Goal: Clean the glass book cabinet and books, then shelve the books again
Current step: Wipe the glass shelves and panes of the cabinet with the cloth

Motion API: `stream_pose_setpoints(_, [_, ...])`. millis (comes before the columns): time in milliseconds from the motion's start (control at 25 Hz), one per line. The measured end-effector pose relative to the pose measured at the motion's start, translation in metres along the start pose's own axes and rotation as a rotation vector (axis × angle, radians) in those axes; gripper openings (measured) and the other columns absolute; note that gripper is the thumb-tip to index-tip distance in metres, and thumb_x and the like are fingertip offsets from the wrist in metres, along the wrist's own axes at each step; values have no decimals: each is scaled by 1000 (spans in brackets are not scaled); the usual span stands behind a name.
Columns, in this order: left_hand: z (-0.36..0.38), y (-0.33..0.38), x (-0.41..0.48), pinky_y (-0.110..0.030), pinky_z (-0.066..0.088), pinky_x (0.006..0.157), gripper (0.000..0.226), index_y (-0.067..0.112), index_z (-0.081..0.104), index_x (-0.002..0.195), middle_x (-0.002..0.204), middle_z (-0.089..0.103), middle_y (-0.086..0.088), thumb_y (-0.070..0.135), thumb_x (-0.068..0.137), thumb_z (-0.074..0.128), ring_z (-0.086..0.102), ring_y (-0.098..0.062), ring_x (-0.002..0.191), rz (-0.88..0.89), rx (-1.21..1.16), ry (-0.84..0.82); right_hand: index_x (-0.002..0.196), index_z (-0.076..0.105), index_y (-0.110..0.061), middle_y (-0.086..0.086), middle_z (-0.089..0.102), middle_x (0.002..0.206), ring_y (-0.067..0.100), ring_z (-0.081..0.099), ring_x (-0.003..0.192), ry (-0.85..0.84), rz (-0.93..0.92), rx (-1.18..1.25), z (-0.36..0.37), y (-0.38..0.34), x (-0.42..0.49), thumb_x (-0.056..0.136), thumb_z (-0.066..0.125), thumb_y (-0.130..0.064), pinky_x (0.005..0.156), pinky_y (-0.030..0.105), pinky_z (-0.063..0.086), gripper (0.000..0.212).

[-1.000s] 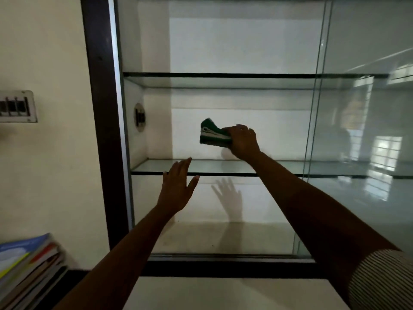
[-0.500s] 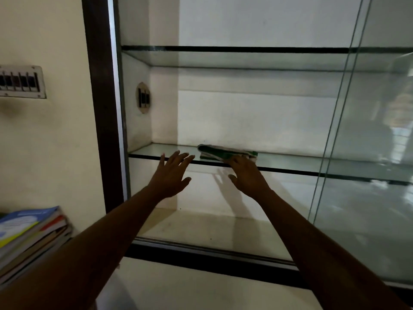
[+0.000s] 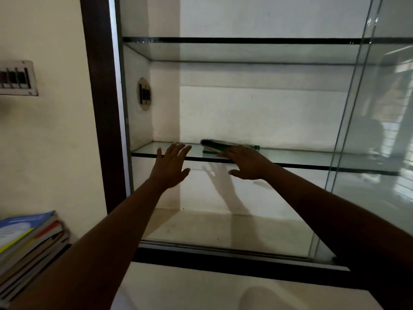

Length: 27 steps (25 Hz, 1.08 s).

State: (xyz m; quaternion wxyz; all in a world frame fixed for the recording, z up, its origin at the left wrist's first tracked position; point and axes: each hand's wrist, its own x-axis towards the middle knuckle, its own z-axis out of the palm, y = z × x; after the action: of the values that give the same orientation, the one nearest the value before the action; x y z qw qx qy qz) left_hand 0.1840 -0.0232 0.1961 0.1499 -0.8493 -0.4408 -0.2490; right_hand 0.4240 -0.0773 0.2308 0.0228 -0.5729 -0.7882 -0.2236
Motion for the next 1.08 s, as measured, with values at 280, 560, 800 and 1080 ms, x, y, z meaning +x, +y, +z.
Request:
stream_pose_setpoints(280, [36,-30,50,-49,17,113,51,26,37,143,147,41,-5,40,95,47,33,-25,138,180,143,73,145,24,-37,-1,37,148,24,48,124,205,-5,1,27,-5,28,100,35,-28,92,33,42,47])
stream_pose_setpoints(560, [62,-44,51,-33,56,65,33,14,69,111,105,71,-6,29,91,48,70,-26,88,376,87,514,127,57,-25,3,67,116,21,70,71,455,-44,-132,49,5,36,70,68,-3,41,21,41,62])
stream_pose_setpoints(800, [51,-38,42,-38,57,78,35,19,53,126,122,65,-6,21,91,59,65,-29,104,317,9,318,125,59,-21,9,65,119,20,65,104,302,-23,83,35,-4,26,57,74,4,52,23,52,74])
stream_pose_setpoints(1080, [19,-37,43,-44,45,100,42,21,39,139,142,47,-6,27,98,40,47,-30,128,168,-148,-140,129,55,-23,7,59,127,21,56,117,181,61,256,28,-6,27,64,74,2,72,30,56,72])
